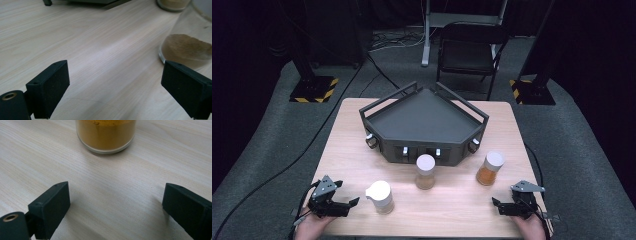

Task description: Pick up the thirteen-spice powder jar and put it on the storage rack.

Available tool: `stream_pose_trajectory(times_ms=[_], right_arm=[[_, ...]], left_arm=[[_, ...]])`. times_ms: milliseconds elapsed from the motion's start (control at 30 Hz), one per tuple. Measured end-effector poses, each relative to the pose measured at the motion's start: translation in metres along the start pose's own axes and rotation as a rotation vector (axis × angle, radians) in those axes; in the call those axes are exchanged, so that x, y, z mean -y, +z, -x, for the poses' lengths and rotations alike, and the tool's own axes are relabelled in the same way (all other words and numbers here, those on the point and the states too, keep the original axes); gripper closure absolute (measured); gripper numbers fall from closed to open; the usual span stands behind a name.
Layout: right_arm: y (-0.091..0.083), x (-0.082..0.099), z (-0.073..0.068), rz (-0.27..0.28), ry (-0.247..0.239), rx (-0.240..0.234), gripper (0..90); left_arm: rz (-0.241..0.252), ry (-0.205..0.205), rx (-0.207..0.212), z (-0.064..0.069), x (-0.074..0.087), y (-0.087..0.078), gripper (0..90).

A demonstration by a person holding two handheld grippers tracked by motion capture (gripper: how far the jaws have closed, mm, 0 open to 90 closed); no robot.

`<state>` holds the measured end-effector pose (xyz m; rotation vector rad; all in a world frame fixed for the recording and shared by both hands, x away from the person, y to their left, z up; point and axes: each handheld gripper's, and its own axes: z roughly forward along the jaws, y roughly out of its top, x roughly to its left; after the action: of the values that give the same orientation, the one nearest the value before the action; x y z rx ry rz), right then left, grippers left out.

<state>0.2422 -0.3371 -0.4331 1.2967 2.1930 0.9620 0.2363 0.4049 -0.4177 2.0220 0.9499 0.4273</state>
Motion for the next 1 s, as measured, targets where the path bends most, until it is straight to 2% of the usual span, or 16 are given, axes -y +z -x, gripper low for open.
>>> stream_pose_trajectory(times_ms=[267, 400, 533, 667, 767, 1000], right_arm=[[0.000, 0.000, 0.000, 0.000, -0.001, 0.000, 6.8], [0.000, 0.000, 0.000, 0.000, -0.001, -0.001, 6.8], [0.000, 0.000, 0.000, 0.000, -0.001, -0.001, 6.8], [0.000, 0.000, 0.000, 0.000, -0.001, -0.001, 6.8], [0.000, 0.000, 0.000, 0.000, -0.001, -0.001, 6.7], [0.000, 0.000, 0.000, 0.000, -0.001, -0.001, 6.7]], left_arm=[[0.007, 0.027, 0.067, 0.000, -0.007, -0.009, 7.5], [0.015, 0.042, 0.113, -0.001, -0.009, -0.010, 7.5], [0.032, 0.065, 0.162, -0.001, -0.013, -0.010, 7.5], [0.053, 0.079, 0.193, 0.001, -0.016, -0.009, 7.5], [0.064, 0.085, 0.206, 0.004, -0.018, -0.007, 7.5], [0.078, 0.086, 0.206, 0.011, -0.019, 0.001, 7.5]])
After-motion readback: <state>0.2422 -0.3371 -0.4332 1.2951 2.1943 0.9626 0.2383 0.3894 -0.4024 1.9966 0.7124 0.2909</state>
